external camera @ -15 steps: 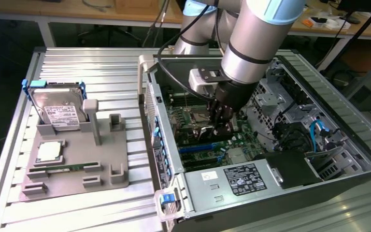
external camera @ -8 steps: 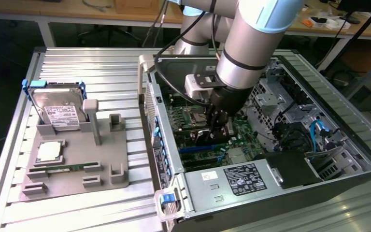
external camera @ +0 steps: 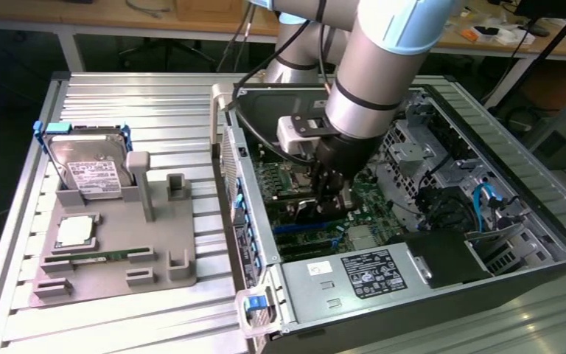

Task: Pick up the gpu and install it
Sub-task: 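Insert the gpu into the slot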

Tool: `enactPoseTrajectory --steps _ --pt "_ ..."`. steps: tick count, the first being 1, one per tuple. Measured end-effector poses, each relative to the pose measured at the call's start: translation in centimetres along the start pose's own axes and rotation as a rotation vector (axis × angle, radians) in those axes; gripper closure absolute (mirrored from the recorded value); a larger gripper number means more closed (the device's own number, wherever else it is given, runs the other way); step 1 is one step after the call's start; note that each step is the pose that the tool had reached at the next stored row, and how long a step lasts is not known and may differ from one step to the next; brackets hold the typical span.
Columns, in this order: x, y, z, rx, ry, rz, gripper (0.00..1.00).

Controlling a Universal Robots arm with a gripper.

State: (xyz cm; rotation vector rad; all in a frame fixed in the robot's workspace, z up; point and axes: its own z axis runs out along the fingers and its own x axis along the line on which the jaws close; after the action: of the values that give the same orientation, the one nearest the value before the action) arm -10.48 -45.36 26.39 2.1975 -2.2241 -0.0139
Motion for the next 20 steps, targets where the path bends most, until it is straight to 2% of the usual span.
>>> enactPoseTrajectory --steps 20 --pt "0.0 0.28 1.65 -0.0001 0.0002 0.000 0.73"
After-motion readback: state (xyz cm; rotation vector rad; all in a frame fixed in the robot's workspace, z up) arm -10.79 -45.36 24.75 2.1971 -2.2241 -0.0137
